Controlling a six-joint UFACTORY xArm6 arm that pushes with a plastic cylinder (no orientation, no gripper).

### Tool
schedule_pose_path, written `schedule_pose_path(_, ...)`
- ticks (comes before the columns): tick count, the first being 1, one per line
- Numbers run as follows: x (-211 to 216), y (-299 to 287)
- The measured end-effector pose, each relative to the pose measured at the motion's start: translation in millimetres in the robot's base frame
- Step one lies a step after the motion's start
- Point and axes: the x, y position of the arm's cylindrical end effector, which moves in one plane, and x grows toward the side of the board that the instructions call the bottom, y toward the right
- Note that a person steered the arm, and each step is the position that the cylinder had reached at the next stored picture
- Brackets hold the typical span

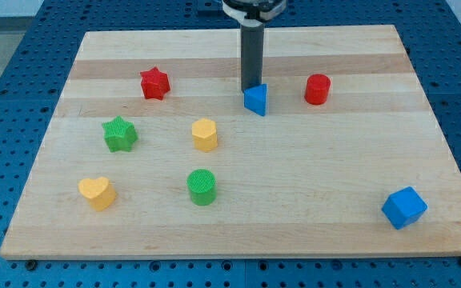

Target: Move the green circle towards the top side

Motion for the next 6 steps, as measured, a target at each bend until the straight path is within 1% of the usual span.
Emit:
schedule_pose_path(1,28.9,13.2)
schedule_pose_path(2,51.3,49.8)
schedule_pose_path(3,77.4,68.7)
schedule_pose_path(4,72.9,33.1)
schedule_pose_path(5,52.0,-2.3)
schedule_pose_path(6,77.1,-8.0)
